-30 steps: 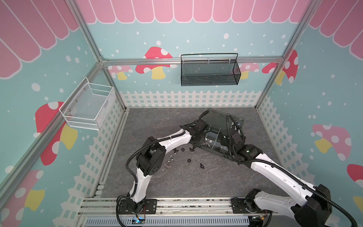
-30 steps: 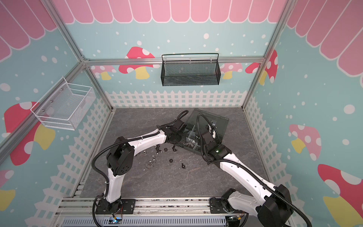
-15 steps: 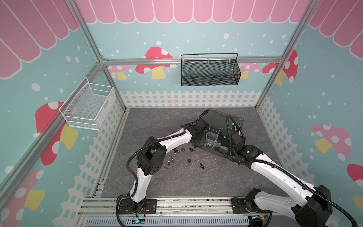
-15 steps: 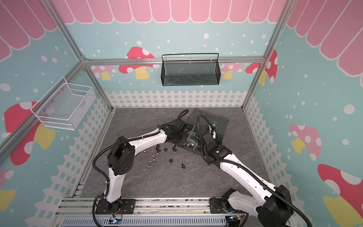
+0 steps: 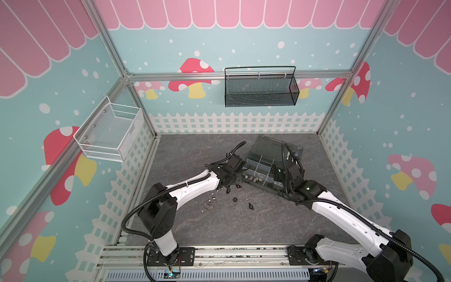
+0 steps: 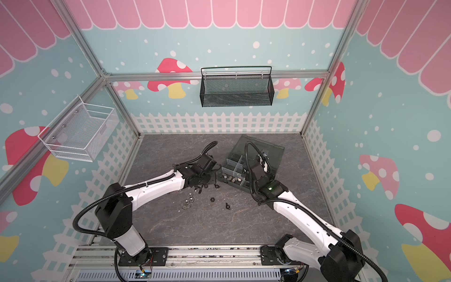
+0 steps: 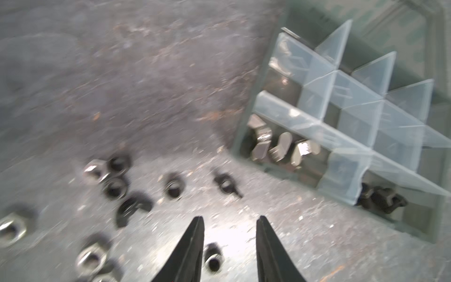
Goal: Sort the screws and nuts into containers
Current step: Place the nut into the container, then pick up the nut from the middle-left of the table.
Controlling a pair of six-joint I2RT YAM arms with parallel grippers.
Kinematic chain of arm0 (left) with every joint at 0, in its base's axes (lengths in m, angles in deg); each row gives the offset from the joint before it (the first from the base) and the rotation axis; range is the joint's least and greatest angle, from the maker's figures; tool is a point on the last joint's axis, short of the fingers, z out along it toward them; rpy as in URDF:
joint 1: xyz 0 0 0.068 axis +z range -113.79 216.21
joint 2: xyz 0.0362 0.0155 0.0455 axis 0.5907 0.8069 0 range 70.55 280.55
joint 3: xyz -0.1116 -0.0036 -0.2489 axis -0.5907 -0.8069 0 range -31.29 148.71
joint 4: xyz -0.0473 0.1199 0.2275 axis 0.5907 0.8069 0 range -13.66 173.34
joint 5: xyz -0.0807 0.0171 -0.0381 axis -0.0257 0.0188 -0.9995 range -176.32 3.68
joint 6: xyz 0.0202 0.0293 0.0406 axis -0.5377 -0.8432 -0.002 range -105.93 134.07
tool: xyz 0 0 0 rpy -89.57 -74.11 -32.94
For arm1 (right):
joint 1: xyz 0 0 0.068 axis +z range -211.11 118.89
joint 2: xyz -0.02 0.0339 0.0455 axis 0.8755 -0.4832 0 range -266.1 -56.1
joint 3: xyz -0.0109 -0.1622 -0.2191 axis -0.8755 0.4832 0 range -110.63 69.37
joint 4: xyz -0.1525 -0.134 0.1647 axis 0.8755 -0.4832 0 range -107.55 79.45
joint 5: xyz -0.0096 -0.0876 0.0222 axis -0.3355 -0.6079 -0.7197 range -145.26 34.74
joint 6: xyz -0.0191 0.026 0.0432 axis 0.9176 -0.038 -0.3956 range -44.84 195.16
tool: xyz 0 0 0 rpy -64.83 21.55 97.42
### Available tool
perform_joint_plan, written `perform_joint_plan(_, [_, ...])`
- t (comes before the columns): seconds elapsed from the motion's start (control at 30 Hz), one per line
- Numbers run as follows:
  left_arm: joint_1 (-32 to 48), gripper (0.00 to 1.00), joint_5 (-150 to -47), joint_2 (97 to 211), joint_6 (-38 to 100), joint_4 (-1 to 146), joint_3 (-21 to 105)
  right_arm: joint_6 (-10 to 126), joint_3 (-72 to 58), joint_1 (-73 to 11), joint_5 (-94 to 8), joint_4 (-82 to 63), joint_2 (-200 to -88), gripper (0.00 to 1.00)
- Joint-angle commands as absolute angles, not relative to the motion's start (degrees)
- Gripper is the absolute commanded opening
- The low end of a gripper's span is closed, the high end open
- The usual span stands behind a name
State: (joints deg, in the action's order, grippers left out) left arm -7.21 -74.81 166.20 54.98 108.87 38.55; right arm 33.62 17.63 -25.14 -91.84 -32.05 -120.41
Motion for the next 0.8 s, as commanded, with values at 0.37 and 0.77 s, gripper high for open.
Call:
perform_joint_plan(0.37, [-5.3,0.58,-71.18,149.01,74.7,115.95,15.77,34.15,18.04,-25.32,-89.99,-29.77,-122.22,0.97])
perform_joint_plan(0.77, [-4.25,0.74,-71.07,150.52,74.22,119.3,14.2,34.67,18.12,-25.3,-89.65,-28.87,-122.68,0.97])
